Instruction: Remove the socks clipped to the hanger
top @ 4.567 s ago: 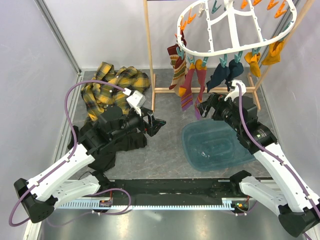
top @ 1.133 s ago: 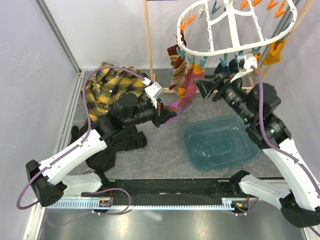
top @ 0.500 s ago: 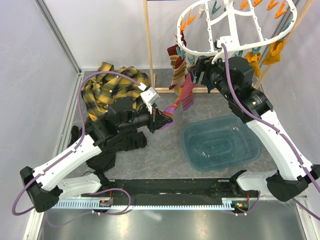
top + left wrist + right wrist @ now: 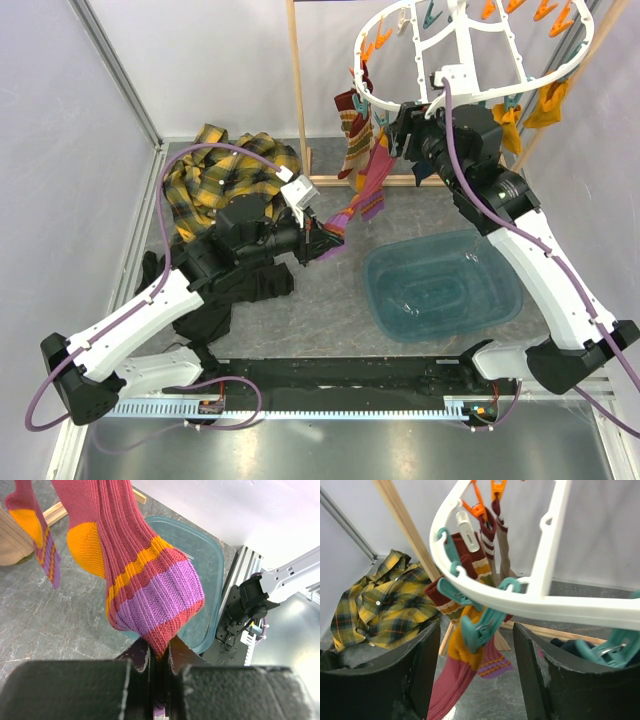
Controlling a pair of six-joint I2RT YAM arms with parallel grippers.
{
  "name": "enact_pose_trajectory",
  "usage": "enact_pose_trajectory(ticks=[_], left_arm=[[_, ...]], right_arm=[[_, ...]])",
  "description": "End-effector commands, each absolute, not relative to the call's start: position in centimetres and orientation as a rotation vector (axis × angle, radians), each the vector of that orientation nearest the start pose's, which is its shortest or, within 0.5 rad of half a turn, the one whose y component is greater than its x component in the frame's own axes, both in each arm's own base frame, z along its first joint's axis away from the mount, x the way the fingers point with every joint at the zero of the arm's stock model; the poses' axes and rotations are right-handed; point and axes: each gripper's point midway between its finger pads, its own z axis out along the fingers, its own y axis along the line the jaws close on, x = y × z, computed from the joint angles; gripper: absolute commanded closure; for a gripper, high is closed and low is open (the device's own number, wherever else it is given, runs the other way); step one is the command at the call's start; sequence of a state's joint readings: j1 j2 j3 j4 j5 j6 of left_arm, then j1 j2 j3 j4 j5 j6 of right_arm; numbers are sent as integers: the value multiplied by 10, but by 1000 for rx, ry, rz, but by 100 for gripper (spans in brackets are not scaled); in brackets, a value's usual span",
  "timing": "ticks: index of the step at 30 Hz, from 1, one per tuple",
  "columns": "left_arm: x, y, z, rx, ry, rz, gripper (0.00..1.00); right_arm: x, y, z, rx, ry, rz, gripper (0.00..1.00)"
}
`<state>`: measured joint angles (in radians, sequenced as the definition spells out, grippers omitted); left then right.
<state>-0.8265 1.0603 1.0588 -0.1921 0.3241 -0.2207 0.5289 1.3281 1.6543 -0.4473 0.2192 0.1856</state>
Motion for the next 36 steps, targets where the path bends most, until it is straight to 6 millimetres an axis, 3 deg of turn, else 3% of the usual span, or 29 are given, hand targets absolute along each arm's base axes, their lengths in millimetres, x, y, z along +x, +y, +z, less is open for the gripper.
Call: enact_pose_trajectory(ticks=[1, 4, 7, 8, 11, 13, 16, 18, 22, 25, 30, 31, 36], left_arm=[[196, -307, 327, 771, 1679, -1053, 98], [199, -306, 325, 768, 1683, -1042, 98], [200, -307, 322, 768, 1692, -1037, 98], [202, -306, 320, 766, 1697, -1031, 98], [204, -306, 318, 764, 1704, -1019, 98], [205, -305, 315, 765, 1709, -1008, 98], [206, -305, 314, 768, 1712, -996, 98], [208, -306, 310, 773, 1726, -989, 98], [202, -308, 310, 802, 1714, -1018, 98], [200, -307, 312, 814, 1699, -1019, 98], [196, -305, 315, 824, 1672, -1027, 98], [194, -306, 318, 833, 1655, -1039, 98], [185, -307, 323, 860, 1613, -1081, 98]], right_arm=[[376, 175, 466, -114, 1601, 384, 35], [378, 175, 468, -129, 1584, 415, 40], [380, 173, 470, -128, 1574, 425, 52], [381, 172, 468, -125, 1577, 425, 64], [381, 171, 464, -131, 1579, 433, 82], [380, 172, 462, -137, 1582, 446, 89], [378, 173, 458, -141, 1591, 456, 89], [376, 174, 454, -141, 1600, 470, 87], [361, 182, 441, -187, 1627, 538, 47], [335, 188, 427, -295, 1632, 593, 33], [281, 189, 399, -470, 1607, 661, 22], [274, 191, 398, -513, 1570, 669, 21], [241, 207, 353, -678, 1552, 785, 20]])
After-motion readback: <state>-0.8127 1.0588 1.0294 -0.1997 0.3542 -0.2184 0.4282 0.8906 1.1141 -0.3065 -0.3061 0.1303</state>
